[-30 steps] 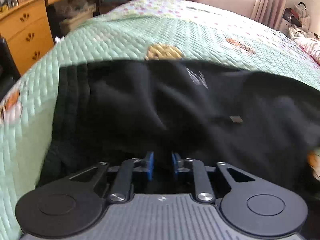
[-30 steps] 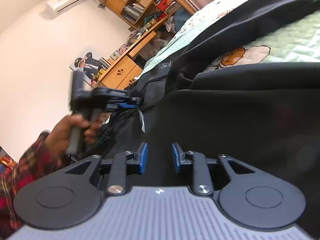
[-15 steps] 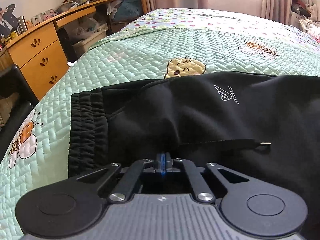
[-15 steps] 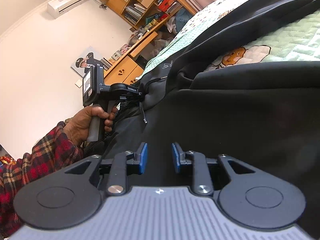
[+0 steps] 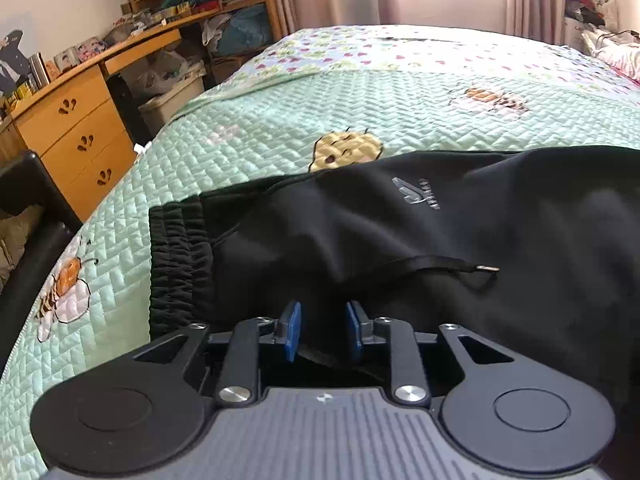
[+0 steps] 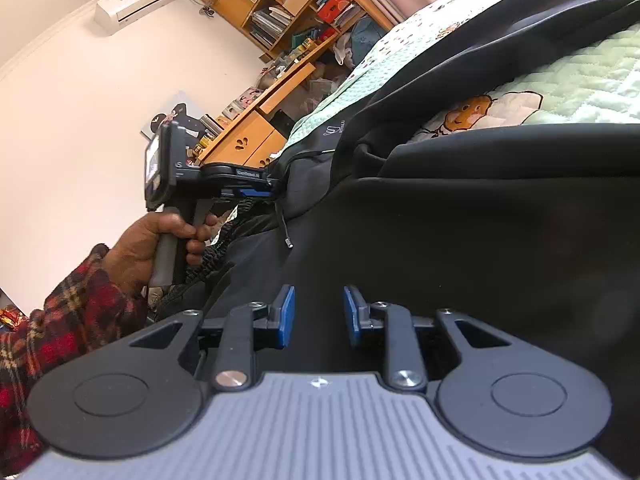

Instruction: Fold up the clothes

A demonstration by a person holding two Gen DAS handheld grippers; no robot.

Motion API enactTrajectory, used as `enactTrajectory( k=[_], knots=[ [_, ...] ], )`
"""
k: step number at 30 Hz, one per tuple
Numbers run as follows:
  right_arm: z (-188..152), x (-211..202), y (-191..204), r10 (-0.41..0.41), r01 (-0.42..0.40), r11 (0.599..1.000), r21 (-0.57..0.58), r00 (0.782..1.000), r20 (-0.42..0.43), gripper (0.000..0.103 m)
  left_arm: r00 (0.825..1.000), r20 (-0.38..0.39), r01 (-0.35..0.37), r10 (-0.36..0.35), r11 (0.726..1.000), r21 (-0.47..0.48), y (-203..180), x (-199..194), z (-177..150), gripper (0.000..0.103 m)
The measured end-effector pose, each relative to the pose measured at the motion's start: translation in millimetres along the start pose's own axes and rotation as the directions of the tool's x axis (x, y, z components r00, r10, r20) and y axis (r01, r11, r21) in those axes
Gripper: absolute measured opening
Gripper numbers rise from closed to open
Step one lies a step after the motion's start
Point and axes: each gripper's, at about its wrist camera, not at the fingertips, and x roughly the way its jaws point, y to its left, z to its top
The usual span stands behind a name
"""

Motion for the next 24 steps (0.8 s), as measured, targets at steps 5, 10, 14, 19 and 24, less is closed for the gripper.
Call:
enactTrajectory(
  k=[5,10,14,19,24],
  knots=[
    [-0.2,0.0,-1.4,0.003,-0.003,1.0,0.0,1.0,0.001,0.029,1.0,0.028,0.001,-0.002,0.999,0.032,-12.1,-12.9,4.1,0.041],
    [-0.5,0.0,-2.7,0.007,-0.007,1.0,0.001,1.0,0.002,0.029,1.0,0.022,0.004,-0.005,0.999,0.034,-17.1,-7.6,7.2,0.042],
    [-0.4,-1.1,-4.5,0.014,-0.014,1.0,0.006,1.0,0.003,0.029,0.999,-0.037,-0.021,0.021,1.0,0.005,-9.7,23.4,7.1,0.042],
    [0.2,-1.3,-6.3,0.021,-0.021,1.0,0.011,1.0,0.004,0.029,0.998,-0.058,-0.036,0.031,0.995,-0.094,15.6,41.7,13.1,0.042],
    [0.2,-1.4,-6.1,0.019,-0.019,1.0,0.009,1.0,0.004,0.028,0.998,-0.046,-0.04,0.034,0.991,-0.129,12.8,22.9,16.8,0.04]
  ],
)
